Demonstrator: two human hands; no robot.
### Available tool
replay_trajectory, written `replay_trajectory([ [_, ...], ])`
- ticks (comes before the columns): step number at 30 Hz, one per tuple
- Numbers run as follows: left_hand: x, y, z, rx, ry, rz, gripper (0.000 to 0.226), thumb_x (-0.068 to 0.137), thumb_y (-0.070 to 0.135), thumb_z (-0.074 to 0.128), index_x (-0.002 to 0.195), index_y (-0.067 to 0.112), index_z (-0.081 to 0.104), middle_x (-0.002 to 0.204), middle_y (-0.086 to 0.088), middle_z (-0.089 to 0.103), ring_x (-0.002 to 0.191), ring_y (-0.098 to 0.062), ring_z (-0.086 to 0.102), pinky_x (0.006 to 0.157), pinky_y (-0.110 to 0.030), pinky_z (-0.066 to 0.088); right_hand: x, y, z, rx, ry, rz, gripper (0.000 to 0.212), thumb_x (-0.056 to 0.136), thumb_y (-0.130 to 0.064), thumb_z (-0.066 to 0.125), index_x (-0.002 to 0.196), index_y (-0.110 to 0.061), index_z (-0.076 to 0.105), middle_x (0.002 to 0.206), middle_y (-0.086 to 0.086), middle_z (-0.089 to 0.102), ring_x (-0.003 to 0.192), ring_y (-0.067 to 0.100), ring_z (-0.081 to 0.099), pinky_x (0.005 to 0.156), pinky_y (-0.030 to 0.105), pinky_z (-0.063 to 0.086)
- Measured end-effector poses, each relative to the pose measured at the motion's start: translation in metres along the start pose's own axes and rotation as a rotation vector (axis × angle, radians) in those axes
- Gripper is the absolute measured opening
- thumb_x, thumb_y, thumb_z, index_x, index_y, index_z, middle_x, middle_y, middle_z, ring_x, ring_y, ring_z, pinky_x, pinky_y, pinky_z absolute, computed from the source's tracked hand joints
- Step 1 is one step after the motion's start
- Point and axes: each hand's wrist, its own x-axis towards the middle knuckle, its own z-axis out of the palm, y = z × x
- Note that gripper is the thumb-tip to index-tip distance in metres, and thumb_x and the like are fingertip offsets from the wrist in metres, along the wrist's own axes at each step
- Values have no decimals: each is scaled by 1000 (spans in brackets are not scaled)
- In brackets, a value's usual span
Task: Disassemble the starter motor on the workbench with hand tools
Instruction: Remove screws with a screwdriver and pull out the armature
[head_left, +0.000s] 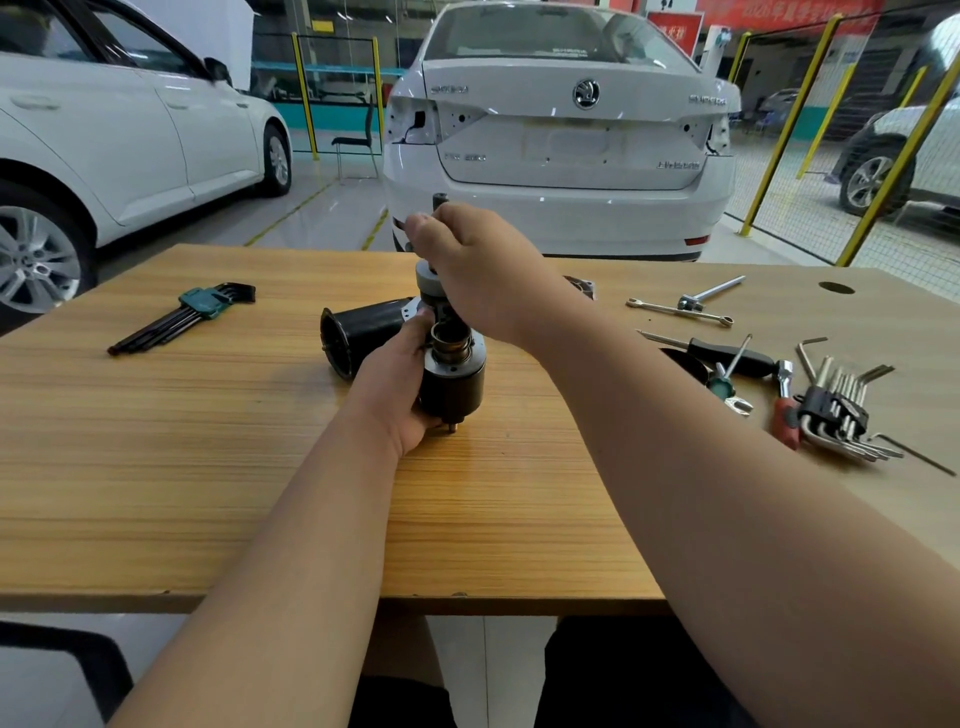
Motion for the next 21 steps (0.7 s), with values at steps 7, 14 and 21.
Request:
replay_trajectory([
  [7, -1, 0, 0, -10, -31, -11, 37, 93, 43, 60, 119, 19, 67, 111, -6, 72, 104, -27, 65, 81, -45, 52, -2, 11, 7, 107, 442, -3, 24, 83, -41, 72, 83, -20, 61, 69, -12, 58, 65, 7, 55, 59, 23, 46],
  [14, 0, 1, -2, -13, -37, -13, 35, 93, 42, 60, 119, 20, 67, 108, -2, 74, 103, -23, 67, 84, -46, 52, -2, 22, 1, 475, 298, -32, 20, 97, -18, 57, 81, -10, 68, 74, 8, 72, 64, 18, 69, 67, 38, 61],
  [21, -1, -2, -1, 53, -115, 33, 31, 96, 39, 57, 117, 18, 67, 104, -2, 74, 95, -20, 69, 86, -45, 50, 5, 29, -1, 1076, 140, 278, 22, 100, -23, 53, 83, -10, 59, 56, -1, 61, 50, 12, 55, 56, 27, 51],
])
